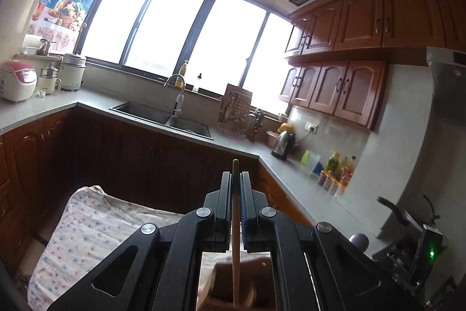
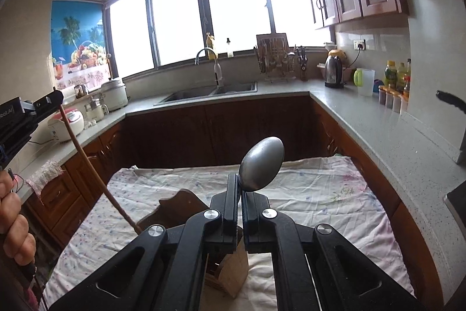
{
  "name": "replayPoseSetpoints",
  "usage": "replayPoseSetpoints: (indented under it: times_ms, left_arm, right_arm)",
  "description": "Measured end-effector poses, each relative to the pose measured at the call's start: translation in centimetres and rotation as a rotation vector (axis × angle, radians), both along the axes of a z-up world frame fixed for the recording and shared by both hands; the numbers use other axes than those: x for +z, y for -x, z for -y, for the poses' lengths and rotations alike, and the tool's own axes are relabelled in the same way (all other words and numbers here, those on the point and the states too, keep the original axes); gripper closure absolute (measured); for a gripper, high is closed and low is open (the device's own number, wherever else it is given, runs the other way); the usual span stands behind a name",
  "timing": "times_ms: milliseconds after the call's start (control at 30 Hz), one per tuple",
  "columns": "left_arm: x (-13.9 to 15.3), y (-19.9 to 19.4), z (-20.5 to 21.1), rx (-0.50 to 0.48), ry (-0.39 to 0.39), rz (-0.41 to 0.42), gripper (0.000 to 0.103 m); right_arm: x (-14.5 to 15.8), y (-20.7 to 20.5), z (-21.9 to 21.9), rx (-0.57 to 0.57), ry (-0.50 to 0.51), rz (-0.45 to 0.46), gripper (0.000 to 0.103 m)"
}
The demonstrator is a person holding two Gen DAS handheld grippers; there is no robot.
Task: Organize utensils
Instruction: 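Lift the spoon and chopstick and carry both tools over the wooden holder, then lower the spoon and chopstick into the holder and open both tools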
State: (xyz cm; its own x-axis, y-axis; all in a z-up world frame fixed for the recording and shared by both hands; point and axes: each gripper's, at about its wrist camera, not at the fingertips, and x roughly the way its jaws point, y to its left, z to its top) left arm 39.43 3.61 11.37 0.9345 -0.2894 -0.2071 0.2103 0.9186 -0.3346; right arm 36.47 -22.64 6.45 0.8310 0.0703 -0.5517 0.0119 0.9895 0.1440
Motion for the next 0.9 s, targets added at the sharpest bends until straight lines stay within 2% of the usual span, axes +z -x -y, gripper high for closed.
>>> replayPoseSetpoints:
  times_ms: [400,500,633,900]
  left_arm:
    - [-8.5,-7.5,2.8,0.016,0.020,-0.095,0.100]
    - [-10.0,-8.7,3.2,0.003,0.008,-0.128,0.100]
    - [-10.5,-9.1,2.6,-0.009,-0.008,-0.141,0.099]
    - [-9.8,-8.7,1.6,-0.038,-0.011,-0.163,0.098]
  right_arm:
    - [-6.3,-2.0,-0.9,0.020,-0.004,-0.128,0.101]
    - [-6.6,-1.8,-0.9,0.019,0.003,-0.116,0.101]
    - [-6.4,-1.9,-1.0,0.027,0.010,-0.112,0.101]
    - [-6.5,-1.7,-0.8,0.024,-0.020,-0.122,0.096]
